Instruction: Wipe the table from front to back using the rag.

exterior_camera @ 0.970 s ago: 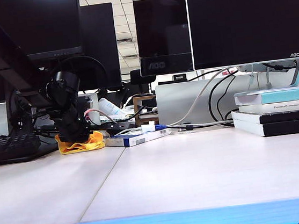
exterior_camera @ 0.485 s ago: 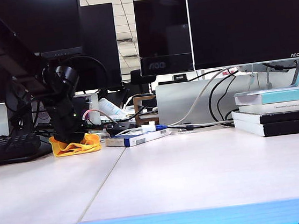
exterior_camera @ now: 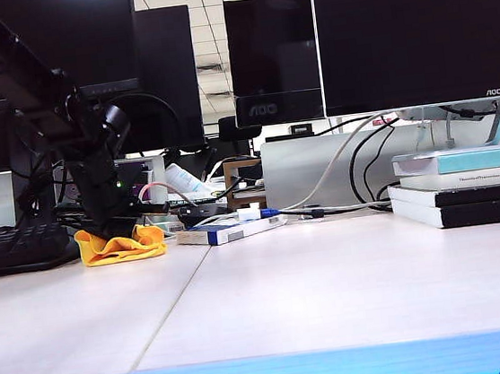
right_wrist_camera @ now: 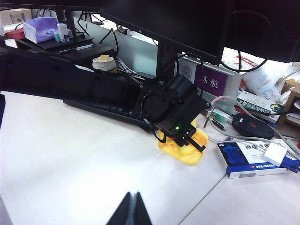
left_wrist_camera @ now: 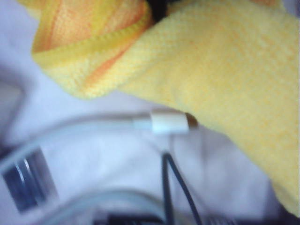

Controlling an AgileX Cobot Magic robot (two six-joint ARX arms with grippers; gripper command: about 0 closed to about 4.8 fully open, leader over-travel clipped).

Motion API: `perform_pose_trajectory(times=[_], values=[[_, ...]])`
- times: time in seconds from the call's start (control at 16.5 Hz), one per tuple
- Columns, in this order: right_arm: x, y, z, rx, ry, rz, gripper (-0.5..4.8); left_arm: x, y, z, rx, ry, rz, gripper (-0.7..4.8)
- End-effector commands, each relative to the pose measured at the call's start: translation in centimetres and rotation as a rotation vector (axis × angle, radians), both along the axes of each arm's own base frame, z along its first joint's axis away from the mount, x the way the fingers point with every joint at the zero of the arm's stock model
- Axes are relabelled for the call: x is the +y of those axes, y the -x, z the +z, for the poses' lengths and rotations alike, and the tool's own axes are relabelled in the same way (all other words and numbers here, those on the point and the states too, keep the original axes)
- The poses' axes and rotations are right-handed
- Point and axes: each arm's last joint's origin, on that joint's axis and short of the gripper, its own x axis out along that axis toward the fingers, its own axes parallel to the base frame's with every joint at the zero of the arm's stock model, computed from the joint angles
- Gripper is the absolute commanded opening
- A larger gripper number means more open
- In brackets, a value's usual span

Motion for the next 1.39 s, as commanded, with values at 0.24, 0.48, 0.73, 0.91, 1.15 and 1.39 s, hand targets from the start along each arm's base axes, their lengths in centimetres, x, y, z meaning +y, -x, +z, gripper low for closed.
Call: perform_pose_trajectory(times=[0.24,0.48,0.73,0.91,1.15,1.39], values=[[-0.1,0.1,0.6,-0.022,-0.028,0.002,-0.01,0.1,2.3,-1.7,0.279,-0.013,-0.086,-0.06],[-0.1,0.1,0.9,-0.032,-0.038,0.005,-0.01,0.2,3.1,-2.0,0.373,0.001,-0.102,-0.06],[-0.1,0.1,1.0,-0.034,-0.041,0.009,-0.01,0.3,3.9,-1.9,0.447,-0.007,-0.109,-0.06],[-0.1,0.1,1.0,-0.034,-0.039,0.008,-0.01,0.5,4.9,-1.7,0.454,-0.006,-0.105,-0.06],[-0.1,0.1,1.0,-0.034,-0.04,0.009,-0.01,1.4,9.0,-3.5,0.497,-0.01,-0.1,-0.06],[0.0,0.1,1.0,-0.038,-0.047,0.026,-0.01,2.2,13.2,-4.2,0.507,0.0,-0.085,-0.06]])
